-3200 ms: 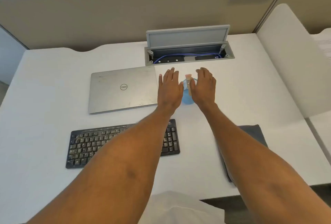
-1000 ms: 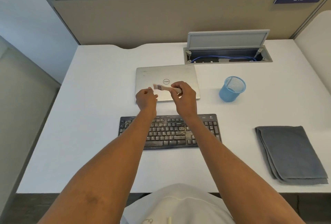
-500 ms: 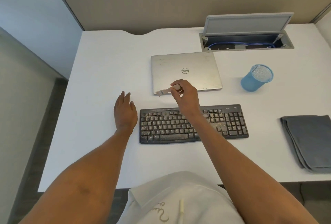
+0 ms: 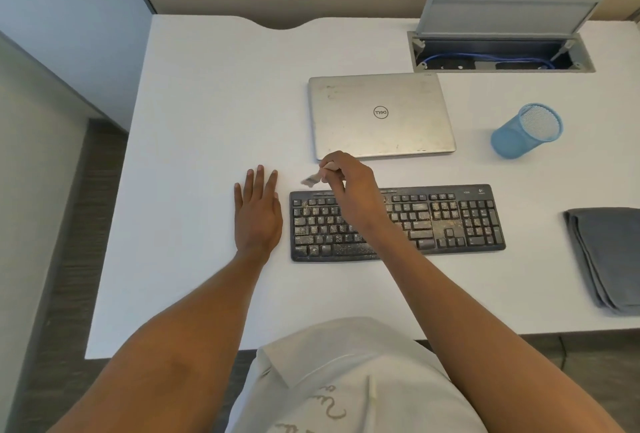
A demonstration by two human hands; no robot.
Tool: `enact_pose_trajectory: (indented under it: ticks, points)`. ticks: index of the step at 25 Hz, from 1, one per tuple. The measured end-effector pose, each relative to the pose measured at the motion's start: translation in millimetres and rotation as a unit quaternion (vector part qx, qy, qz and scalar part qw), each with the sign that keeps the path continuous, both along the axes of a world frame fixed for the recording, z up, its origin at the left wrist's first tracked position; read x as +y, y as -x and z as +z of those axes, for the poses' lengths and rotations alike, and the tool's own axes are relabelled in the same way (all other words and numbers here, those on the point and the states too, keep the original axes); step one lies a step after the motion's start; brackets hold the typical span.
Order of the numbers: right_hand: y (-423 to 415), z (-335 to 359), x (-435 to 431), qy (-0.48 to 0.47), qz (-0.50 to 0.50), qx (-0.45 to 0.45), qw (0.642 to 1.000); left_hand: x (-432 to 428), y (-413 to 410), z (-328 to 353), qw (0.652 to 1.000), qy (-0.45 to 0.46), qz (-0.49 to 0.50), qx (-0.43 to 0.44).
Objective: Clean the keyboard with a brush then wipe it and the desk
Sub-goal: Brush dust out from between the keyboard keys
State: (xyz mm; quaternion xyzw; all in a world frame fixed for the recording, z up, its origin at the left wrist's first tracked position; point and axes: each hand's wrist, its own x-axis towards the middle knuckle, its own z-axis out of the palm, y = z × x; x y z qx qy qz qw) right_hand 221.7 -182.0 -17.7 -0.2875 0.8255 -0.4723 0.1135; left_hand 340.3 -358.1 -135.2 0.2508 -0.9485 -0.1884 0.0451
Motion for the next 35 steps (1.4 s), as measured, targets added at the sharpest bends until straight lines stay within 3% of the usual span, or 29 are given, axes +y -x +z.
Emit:
enact_pose_trajectory:
  ticks: [7, 19, 35]
  points:
    - [-15.8, 6.2, -17.4, -0.035, 0.01, 0.017, 0.999, 1.3, 2.1, -1.4, 1.0, 0.008, 0.012, -0.002]
    - [-19.0, 3.3, -25.3, -0.127, 0.112, -0.007, 0.985, 1.8, 2.6, 1.2, 1.0, 0.012, 0.006, -0.011]
    - [-29.1, 9.1, -17.2, -0.124, 0.054, 0.013, 0.991, 2.6, 2.6, -2.3, 1.0, 0.02, 0.011, 0.003]
